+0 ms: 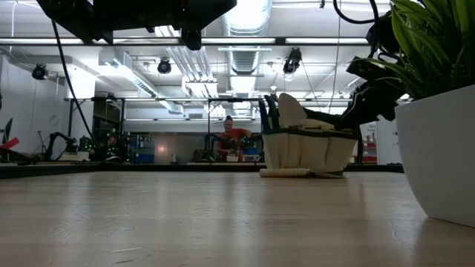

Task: Pick & Place Garden tools in Gardening bag
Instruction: Adjust the gardening bag on the table

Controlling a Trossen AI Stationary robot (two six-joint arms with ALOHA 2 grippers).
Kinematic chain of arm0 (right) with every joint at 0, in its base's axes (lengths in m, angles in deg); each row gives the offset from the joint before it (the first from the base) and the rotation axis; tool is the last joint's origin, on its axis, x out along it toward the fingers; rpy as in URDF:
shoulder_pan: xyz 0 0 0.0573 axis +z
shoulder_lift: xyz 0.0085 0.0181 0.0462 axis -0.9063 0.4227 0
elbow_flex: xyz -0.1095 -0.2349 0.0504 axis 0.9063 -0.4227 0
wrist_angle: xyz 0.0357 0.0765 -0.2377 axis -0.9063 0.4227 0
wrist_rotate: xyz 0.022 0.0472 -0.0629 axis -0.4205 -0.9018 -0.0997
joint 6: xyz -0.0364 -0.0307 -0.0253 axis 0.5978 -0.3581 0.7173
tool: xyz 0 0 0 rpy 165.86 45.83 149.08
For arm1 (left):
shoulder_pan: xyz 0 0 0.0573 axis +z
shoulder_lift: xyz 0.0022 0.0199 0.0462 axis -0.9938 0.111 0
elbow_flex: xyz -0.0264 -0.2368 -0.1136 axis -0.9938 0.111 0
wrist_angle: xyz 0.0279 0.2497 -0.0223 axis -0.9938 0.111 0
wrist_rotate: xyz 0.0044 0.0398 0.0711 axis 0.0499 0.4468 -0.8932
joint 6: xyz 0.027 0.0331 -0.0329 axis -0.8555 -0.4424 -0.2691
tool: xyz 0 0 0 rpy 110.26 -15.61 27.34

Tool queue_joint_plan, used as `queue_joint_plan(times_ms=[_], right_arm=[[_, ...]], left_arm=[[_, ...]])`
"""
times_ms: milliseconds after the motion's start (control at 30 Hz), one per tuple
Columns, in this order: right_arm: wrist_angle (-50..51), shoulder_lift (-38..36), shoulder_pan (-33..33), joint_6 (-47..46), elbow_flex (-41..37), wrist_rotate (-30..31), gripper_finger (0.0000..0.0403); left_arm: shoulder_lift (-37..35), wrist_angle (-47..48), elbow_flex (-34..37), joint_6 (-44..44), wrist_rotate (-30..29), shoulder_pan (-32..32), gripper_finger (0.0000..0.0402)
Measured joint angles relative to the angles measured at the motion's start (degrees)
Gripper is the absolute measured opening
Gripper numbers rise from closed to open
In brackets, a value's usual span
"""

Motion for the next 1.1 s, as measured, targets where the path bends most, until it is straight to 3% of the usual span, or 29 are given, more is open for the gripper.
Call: queue_joint_plan(times_ms=[200,333,500,667,1100], right_arm=[[-0.9,0.0,0.0,2.7,0.0,4.0,0.0164],[-0.9,0.7,0.0,3.9,0.0,3.5,0.0141],[-1.0,3.0,0.0,0.7,2.4,-3.0,0.0081],[-1.0,7.5,0.0,-1.8,6.9,-3.8,0.0016],[-2.4,28.2,-0.2,-4.6,21.3,-4.8,0.0008]], left_arm=[[0.0,0.0,0.0,0.0,0.0,0.0,0.006],[0.0,0.0,0.0,0.0,0.0,0.0,0.006],[0.0,0.0,0.0,0.0,0.0,0.0,0.006],[0.0,0.0,0.0,0.0,0.0,0.0,0.006],[0.0,0.2,0.0,0.3,0.0,-0.1,0.006]])
